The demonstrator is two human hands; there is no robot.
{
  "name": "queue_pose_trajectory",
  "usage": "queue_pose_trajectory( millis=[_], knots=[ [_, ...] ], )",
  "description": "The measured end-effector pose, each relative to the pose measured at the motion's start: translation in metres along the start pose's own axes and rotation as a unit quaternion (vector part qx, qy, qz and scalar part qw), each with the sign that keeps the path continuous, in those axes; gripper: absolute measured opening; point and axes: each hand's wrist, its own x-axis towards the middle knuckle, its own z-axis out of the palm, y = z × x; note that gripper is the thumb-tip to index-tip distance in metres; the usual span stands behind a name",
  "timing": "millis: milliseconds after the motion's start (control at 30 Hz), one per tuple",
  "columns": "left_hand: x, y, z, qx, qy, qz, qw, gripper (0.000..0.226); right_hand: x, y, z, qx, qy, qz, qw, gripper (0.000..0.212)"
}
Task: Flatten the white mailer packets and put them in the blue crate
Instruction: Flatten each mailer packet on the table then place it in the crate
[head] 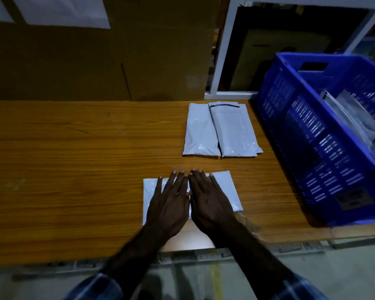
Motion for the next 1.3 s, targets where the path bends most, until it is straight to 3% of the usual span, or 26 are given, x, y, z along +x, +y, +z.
queue_pose_trajectory(
  millis=[133, 367, 700, 967, 1167, 1300],
  knots=[
    [-0.002, 0.001, 0.001, -0.008, -0.001, -0.007, 1.000, 0.054, 0.001, -0.004, 0.000, 0.016, -0.011, 0.010, 1.000, 0.057],
    [-0.004, -0.002, -0.002, -0.025, -0.017, -0.012, 0.999, 0.057, 0.000, 0.001, -0.002, 0.002, -0.026, 0.036, 0.999, 0.053],
    [-0.035, -0.055, -0.013, -0.055, -0.054, -0.084, 0.993, 0.067, -0.027, 0.057, -0.032, -0.057, -0.095, 0.180, 0.977, 0.068],
    [0.004, 0.006, -0.014, -0.055, -0.041, -0.050, 0.996, 0.059, 0.005, -0.006, -0.012, 0.025, -0.077, 0.058, 0.995, 0.064],
    [-0.001, 0.002, -0.002, -0.045, -0.032, -0.040, 0.998, 0.057, 0.001, 0.008, -0.008, -0.001, -0.058, 0.050, 0.997, 0.054],
    [-0.011, -0.018, -0.003, -0.047, -0.032, -0.077, 0.995, 0.060, -0.010, 0.033, -0.018, -0.047, -0.067, 0.120, 0.989, 0.058]
  ],
)
